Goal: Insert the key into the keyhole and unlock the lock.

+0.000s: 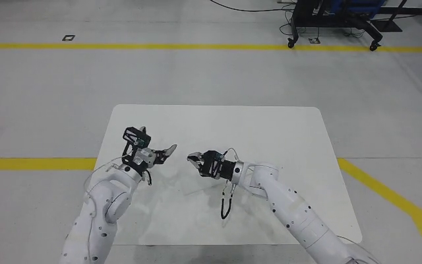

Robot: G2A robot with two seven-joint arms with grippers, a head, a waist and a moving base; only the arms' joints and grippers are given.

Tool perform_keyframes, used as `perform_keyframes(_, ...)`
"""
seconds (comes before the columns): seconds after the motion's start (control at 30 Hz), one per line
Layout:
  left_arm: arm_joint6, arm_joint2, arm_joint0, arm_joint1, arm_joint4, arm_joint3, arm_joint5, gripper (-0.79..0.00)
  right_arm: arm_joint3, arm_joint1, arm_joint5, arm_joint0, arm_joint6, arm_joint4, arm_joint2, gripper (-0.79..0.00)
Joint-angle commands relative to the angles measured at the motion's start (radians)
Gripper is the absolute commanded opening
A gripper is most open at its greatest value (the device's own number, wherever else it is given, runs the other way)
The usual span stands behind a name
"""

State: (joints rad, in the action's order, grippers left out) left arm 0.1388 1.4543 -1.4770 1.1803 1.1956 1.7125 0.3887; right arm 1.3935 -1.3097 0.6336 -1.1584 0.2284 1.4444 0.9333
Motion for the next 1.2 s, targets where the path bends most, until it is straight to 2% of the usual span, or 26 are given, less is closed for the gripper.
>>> perform_keyframes(0.0,0.021,0.024,0.028,-0.001,-0.198,-0.053,0.085,0.000,-0.028,0.004,0.085,0.006,0.056,-0.106,0.032,-0.785)
perform_keyframes(0.17,0.198,0.057,0.079,-0.011,-0.554,-0.125,0.273,0.000,-0.083,0.004,0.183,0.015,0.035,-0.313,0.062,-0.785)
perform_keyframes(0.27,0.394,0.031,0.121,-0.020,-0.854,-0.189,0.372,0.000,-0.108,0.002,0.277,0.023,0.030,-0.457,0.068,-0.785)
perform_keyframes(0.33,0.536,0.015,0.157,-0.028,-1.101,-0.238,0.375,0.000,-0.125,0.001,0.328,0.026,0.028,-0.547,0.067,-0.785)
perform_keyframes(0.43,0.715,0.011,0.211,-0.035,-1.482,-0.316,0.263,0.000,-0.140,0.003,0.379,0.032,0.002,-0.655,0.075,-0.785)
perform_keyframes(0.67,0.732,0.013,0.217,-0.037,-1.504,-0.325,0.250,0.000,-0.140,0.003,0.379,0.032,0.002,-0.655,0.075,-0.785)
perform_keyframes(0.7,0.703,0.013,0.215,-0.033,-1.562,-0.312,0.246,0.000,-0.140,0.003,0.379,0.032,0.002,-0.655,0.075,-0.785)
perform_keyframes(0.8,0.704,0.003,0.195,-0.034,-1.543,-0.283,0.264,0.000,-0.136,0.002,0.379,0.026,-0.002,-0.668,0.067,-0.785)
perform_keyframes(0.97,0.720,-0.016,0.180,-0.035,-1.514,-0.258,0.289,0.000,-0.195,-0.013,0.379,0.051,-0.068,-0.918,0.007,-0.785)
perform_keyframes(1.0,0.737,-0.021,0.179,-0.036,-1.520,-0.253,0.297,-0.058,-0.211,-0.016,0.379,0.065,-0.096,-0.978,-0.006,-0.785)
perform_keyframes(1.07,0.787,-0.030,0.178,-0.039,-1.533,-0.242,0.313,-0.342,-0.223,-0.018,0.379,0.086,-0.150,-1.077,-0.029,-0.785)
perform_keyframes(1.17,0.835,-0.036,0.177,-0.044,-1.522,-0.239,0.337,-0.397,-0.245,-0.016,0.379,0.109,-0.234,-1.171,-0.049,-0.785)
